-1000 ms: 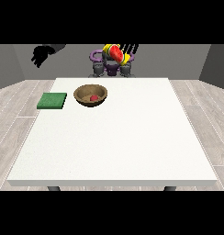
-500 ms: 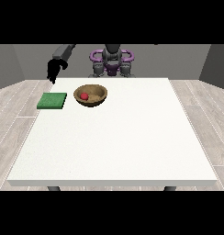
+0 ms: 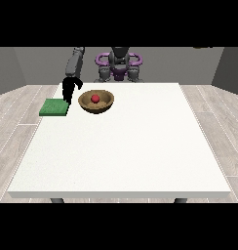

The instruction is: Pick the cup and pour the ball into the bowl, then pick the bowl and place it on the pad

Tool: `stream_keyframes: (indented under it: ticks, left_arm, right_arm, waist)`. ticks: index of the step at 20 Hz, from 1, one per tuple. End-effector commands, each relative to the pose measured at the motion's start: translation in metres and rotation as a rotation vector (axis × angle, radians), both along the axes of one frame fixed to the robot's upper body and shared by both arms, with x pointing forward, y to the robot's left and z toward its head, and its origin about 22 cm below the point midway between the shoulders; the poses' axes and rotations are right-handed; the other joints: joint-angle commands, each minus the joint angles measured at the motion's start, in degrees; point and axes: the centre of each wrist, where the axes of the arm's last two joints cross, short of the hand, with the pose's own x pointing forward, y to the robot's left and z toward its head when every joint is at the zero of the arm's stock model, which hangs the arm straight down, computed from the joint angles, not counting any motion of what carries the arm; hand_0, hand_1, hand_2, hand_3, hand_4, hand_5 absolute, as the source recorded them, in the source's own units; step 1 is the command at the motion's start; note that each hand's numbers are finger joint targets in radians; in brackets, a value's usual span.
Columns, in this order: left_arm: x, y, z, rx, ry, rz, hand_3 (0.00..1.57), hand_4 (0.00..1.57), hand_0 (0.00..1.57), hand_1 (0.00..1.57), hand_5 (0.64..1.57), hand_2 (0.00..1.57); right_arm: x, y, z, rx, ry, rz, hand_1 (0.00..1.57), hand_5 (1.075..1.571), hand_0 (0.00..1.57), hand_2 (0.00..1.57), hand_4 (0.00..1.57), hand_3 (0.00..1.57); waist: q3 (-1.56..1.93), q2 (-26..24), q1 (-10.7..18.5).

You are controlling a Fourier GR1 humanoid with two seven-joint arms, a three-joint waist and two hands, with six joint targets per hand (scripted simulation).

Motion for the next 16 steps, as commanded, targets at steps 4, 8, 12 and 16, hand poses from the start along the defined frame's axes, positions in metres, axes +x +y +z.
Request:
stream_keyframes:
  ticks: [4,8,12,16]
  left_arm:
    - [-0.022,0.061,0.027,-0.014,-0.032,0.042,0.00,1.00,0.00,0.00,1.542,0.00]
    - [-0.030,0.049,0.015,-0.015,-0.023,-0.004,0.00,1.01,0.00,0.00,1.535,0.00]
    - [-0.041,0.084,0.034,-0.006,-0.087,0.041,0.00,1.02,0.00,0.00,1.533,0.00]
    - [-0.048,0.069,0.007,-0.006,-0.077,0.017,0.00,1.01,0.00,0.00,1.539,0.00]
  right_arm:
    - [0.024,0.005,-0.003,-0.002,-0.025,0.058,0.00,1.558,0.00,0.00,0.58,0.00]
    - [0.013,0.014,-0.032,0.005,-0.001,0.006,0.00,1.558,0.00,0.00,0.55,0.00]
    - [0.038,0.022,-0.016,-0.016,-0.042,0.042,0.00,1.552,0.00,0.00,0.51,0.00]
    - [0.020,0.010,-0.036,-0.001,-0.053,0.003,0.00,1.548,0.00,0.00,0.47,0.00]
  waist:
    - [0.04,2.4,-2.8]
    - [0.07,2.5,-0.5]
    - [0.04,5.4,-2.8]
    - [0.06,6.0,-0.8]
